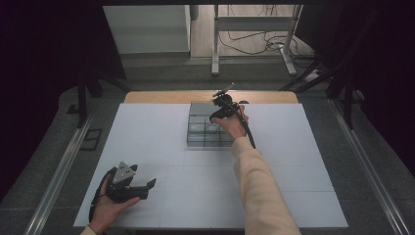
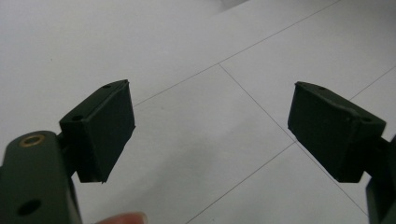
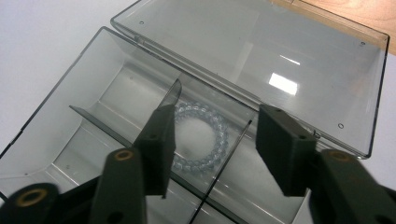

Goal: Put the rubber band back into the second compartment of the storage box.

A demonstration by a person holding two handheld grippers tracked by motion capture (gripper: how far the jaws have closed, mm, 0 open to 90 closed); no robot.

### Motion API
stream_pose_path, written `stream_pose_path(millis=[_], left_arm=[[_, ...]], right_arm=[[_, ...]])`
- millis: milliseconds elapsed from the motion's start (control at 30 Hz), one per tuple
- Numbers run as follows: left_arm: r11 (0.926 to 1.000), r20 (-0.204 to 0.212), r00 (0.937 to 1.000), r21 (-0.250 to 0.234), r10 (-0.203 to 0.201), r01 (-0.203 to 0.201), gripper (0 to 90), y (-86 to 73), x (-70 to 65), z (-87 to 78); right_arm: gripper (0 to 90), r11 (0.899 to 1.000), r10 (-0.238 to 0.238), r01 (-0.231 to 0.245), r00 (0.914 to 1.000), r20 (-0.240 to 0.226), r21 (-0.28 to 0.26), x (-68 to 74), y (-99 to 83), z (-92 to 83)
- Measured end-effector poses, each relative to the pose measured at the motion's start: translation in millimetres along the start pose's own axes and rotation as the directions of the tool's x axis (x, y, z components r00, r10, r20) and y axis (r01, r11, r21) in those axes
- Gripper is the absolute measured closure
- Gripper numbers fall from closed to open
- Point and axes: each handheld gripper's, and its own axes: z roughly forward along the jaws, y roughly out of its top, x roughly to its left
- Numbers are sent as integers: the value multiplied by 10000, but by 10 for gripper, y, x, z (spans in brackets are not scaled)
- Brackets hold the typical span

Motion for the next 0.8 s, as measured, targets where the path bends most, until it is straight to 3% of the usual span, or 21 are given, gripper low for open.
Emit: stream_pose_path(millis=[367, 800], left_arm=[[10000, -1, 10000, -22, -39, 39, 151, 3, -2, -3], [10000, -18, 10000, 2, -42, 42, 151, 6, -1, 2]], right_arm=[[430, 9999, 131, -132, 9998, -145, -11, 16, 18, -59], [435, 9989, -37, 36, 10000, -19, -474, 14, 73, -440]])
